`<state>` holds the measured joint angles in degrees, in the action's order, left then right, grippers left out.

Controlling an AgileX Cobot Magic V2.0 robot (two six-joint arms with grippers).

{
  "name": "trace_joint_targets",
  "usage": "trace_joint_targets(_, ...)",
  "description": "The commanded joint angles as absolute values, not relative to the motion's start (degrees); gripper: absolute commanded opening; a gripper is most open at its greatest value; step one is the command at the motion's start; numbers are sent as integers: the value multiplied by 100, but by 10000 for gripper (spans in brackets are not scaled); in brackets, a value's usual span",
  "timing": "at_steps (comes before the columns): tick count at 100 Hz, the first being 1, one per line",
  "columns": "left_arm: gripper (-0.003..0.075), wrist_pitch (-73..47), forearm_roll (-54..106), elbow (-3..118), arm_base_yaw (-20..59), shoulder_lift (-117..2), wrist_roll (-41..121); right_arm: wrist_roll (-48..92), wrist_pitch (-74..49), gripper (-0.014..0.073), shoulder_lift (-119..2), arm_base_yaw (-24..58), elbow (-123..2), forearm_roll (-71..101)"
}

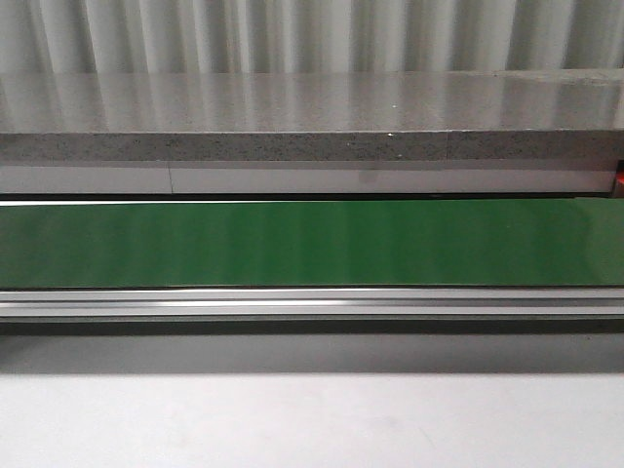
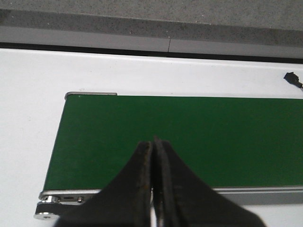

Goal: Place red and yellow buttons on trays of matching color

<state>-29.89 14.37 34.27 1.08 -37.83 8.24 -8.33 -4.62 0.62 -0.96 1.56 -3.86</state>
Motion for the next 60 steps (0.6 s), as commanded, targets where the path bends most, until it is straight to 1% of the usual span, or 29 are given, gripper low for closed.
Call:
trace_joint_targets(1,-20,-2360,1524,3412,169,-3734,833,-823,43,-67,150,-120,161,-445)
trace_joint_targets(14,-20,-1285,1534,2855,169,-3523,769,-823,43,-67,150,-120,161,-445)
trace_joint_targets(28,-20,-766,1403,2181,169,-3078,525,-823,43,-67,150,-120,161,-445)
trace_joint_targets(35,-20,-589,984,1833,169,-2814,192,-823,43,-67,150,-120,161,-445)
trace_joint_targets(47,-20,71,-402,1183,296,-2342,-985,-823,43,-67,150,-120,161,-445)
trace_joint_targets(60,-20,703,-498,527,348,-1815,-1165,-823,43,-67,150,-120,161,-445)
